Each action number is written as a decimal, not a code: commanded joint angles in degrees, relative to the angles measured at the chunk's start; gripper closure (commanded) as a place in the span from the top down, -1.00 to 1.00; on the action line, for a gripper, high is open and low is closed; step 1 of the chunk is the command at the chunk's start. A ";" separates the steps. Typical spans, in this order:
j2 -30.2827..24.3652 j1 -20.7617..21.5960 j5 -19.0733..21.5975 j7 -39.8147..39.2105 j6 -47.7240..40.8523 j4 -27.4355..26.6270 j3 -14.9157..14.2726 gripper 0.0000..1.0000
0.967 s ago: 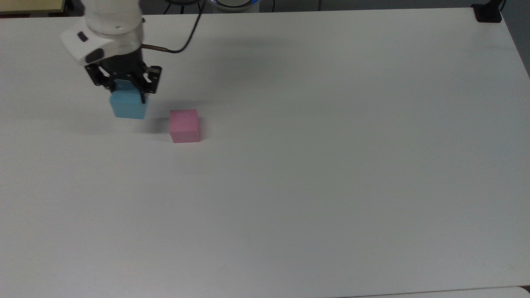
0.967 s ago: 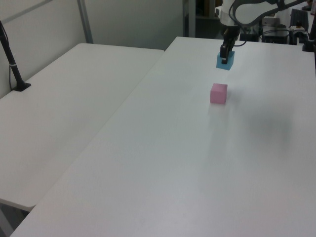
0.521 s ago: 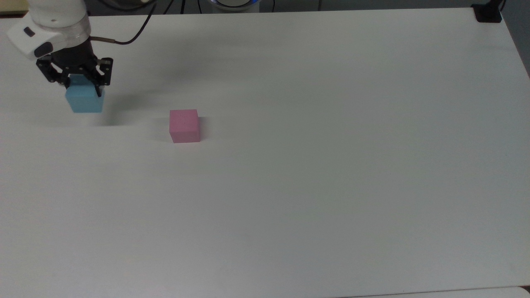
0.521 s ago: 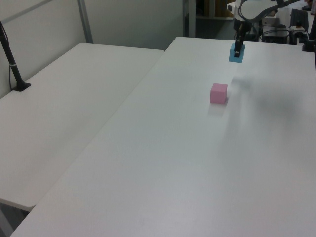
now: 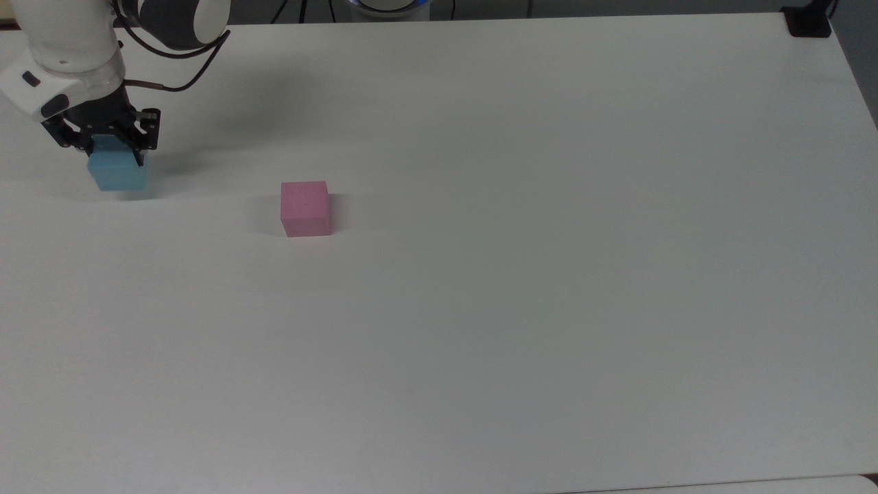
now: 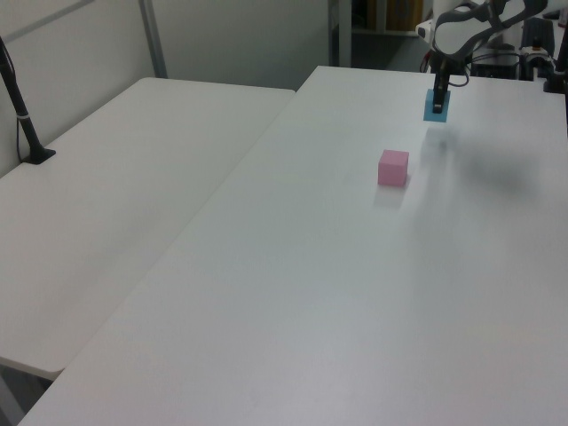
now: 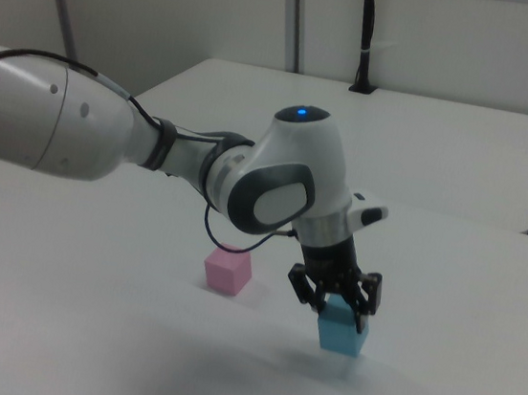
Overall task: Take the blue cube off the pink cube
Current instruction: 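Lower the blue cube onto the table and open the gripper, then raise the open gripper away from the blue cube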
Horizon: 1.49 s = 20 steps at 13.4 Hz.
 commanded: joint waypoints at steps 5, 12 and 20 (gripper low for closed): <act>3.20 0.29 1.38 -3.44 0.81 -2.71 -1.23 -0.13; -0.48 0.55 1.38 -0.20 -3.31 -1.83 -1.32 1.00; -12.00 6.44 0.68 21.69 -24.72 9.13 2.80 1.00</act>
